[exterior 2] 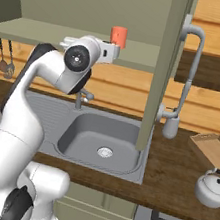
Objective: Pick the kettle from the counter and place it on the tray. Then pick the mug from the cabinet and place it on the tray. Then close the cabinet doors.
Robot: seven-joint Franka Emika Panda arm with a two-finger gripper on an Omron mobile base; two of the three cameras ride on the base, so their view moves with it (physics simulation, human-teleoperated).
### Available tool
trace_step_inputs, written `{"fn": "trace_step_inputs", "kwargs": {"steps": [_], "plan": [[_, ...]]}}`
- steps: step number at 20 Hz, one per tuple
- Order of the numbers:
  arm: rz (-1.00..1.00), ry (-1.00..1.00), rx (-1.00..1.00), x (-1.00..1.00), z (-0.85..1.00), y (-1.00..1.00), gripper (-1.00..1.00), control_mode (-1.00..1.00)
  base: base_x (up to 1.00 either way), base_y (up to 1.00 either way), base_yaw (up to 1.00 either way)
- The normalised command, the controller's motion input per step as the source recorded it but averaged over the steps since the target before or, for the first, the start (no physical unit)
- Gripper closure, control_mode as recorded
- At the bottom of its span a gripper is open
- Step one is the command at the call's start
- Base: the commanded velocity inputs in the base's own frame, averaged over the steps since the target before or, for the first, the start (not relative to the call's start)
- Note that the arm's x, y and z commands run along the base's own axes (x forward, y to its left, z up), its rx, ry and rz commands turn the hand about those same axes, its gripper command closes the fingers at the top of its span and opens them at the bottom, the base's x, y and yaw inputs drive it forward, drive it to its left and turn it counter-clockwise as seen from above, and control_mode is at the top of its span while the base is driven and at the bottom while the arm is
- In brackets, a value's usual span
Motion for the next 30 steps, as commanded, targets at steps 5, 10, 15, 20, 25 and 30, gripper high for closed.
{"fn": "trace_step_inputs", "kwargs": {"steps": [5, 10, 15, 20, 25, 30], "plan": [[-0.03, -0.13, -0.02, 0.22, 0.04, -0.01, -1.00, -1.00, 0.00, 0.00, 0.00], [-0.10, -0.04, -0.01, 0.38, 0.14, -0.02, -1.00, -1.00, 0.00, 0.00, 0.00], [-0.12, 0.00, 0.00, 0.37, -0.03, -0.12, -1.00, -1.00, 0.00, 0.00, 0.00], [-0.03, 0.00, 0.00, 0.37, -0.08, -0.07, -1.00, -1.00, 0.00, 0.00, 0.00], [0.00, 0.00, 0.00, 0.31, -0.01, 0.00, -1.00, -1.00, 0.00, 0.00, 0.00], [0.07, 0.00, 0.02, 0.26, -0.13, -0.03, -1.00, -1.00, 0.00, 0.00, 0.00]]}}
